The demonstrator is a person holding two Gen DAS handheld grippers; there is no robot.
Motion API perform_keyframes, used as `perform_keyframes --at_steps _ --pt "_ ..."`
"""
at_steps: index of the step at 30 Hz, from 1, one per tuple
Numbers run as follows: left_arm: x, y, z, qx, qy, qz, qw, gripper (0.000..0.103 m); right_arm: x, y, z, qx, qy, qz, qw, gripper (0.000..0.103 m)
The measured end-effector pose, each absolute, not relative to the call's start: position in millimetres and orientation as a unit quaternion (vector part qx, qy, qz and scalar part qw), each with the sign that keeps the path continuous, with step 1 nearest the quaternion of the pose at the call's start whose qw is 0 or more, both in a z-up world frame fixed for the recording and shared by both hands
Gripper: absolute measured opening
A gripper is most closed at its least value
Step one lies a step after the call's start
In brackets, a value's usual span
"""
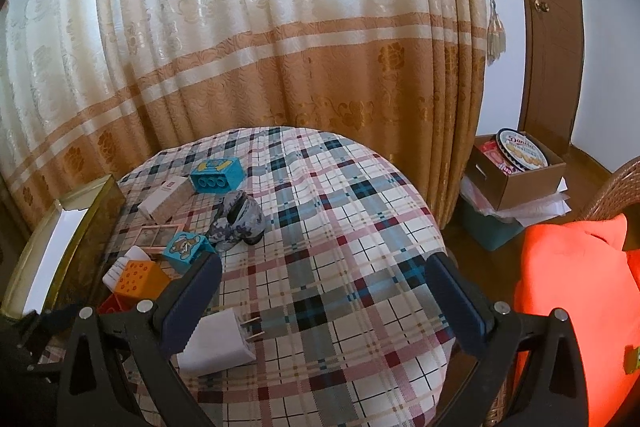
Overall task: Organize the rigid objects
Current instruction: 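Grasp the red Lego brick with the left tool while the right tool grasps the white charger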
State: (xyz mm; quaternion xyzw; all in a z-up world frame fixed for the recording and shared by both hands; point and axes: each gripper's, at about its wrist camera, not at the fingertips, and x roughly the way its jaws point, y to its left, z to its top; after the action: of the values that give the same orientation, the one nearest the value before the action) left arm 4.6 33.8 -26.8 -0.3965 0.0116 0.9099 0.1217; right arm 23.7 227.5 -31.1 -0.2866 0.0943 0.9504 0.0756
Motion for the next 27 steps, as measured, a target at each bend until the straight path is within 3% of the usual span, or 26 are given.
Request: perform_keyframes --at_steps 4,11,19,27 --pt "4.8 37.0 -27.3 -0.394 0.021 0.911 0.122 0.078 22.3 226.5 -32.8 -0.291 0.093 0.950 0.070 0.103" --pt "-10.2 37.7 -43.7 -0.439 -0.002 0.886 0.151 0.043 23.0 224.6 -35.6 -0.303 0.081 0.948 0.061 0.103" --pt "-10.1 32.9 -44.2 -0.444 -0.023 0.882 0.158 0.041 22.7 217.8 -41.2 -0.324 0.080 0.942 0.043 0.103" --pt "-1.6 28.6 -32.7 -0.416 0.004 0.897 0.147 0.040 21.4 196.7 -48.3 -0.348 0.054 0.936 0.004 0.103"
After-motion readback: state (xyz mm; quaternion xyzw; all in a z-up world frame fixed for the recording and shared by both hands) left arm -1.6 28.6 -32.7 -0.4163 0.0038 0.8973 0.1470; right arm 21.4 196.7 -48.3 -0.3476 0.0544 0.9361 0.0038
